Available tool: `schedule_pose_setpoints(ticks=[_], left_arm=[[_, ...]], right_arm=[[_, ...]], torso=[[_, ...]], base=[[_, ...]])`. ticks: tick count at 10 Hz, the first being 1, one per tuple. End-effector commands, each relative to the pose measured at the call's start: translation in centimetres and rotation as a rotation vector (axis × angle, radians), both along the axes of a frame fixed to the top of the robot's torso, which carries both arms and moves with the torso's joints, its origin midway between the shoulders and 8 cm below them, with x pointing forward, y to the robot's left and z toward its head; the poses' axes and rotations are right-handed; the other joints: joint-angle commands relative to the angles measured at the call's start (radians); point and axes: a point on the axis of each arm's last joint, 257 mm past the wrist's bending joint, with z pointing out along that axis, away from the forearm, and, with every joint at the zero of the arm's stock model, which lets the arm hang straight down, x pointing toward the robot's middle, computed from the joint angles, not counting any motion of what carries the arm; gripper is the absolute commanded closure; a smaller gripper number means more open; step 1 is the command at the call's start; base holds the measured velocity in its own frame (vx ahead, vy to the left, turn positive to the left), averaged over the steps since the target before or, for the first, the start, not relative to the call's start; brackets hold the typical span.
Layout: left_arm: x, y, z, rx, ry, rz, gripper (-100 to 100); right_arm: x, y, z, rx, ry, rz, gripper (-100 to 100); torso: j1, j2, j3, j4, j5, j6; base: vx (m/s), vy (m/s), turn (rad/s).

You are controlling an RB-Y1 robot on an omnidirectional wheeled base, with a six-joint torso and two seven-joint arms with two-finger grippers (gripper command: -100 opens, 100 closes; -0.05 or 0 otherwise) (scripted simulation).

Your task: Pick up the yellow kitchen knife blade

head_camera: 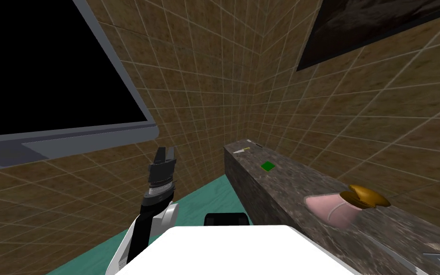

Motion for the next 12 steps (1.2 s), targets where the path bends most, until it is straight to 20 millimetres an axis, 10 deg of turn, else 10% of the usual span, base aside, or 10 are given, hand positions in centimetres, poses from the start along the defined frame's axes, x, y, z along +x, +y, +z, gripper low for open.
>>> schedule_pose_setpoints(ticks=[1,5,6,10,11,12], left_arm=[[0.0,0.0,0.0,0.0,0.0,0.0,0],[0.0,0.0,0.0,0.0,0.0,0.0,0],[0.0,0.0,0.0,0.0,0.0,0.0,0],[0.0,0.0,0.0,0.0,0.0,0.0,0],[0.0,0.0,0.0,0.0,0.0,0.0,0],[0.0,0.0,0.0,0.0,0.0,0.0,0]], right_arm=[[-0.7,-0.2,-0.7,0.0,0.001,-0.062,-100],[-1.4,-0.3,-1.5,0.001,0.002,-0.133,-100],[-1.4,-0.4,-1.5,0.0,0.001,-0.138,100],[-1.5,-0.3,-1.6,0.004,0.002,-0.142,100],[-1.5,-0.3,-1.6,0.004,0.002,-0.142,0],[-1.2,-0.4,-1.2,0.001,0.001,-0.108,100]], torso=[[0.0,0.0,0.0,0.0,0.0,0.0],[-0.001,0.002,0.001,0.001,0.0,0.001],[-0.001,-0.003,-0.001,0.0,0.0,0.002],[-0.003,-0.01,-0.006,-0.002,0.0,-0.001],[-0.003,-0.01,-0.006,-0.002,0.0,0.0],[-0.003,-0.01,-0.006,-0.002,0.0,0.0]], base=[[-0.221,-0.015,0.336],[-0.168,-0.002,0.257],[-0.013,0.0,-0.01],[-0.003,0.001,-0.005],[0.0,0.0,0.0],[0.088,-0.002,-0.263]])
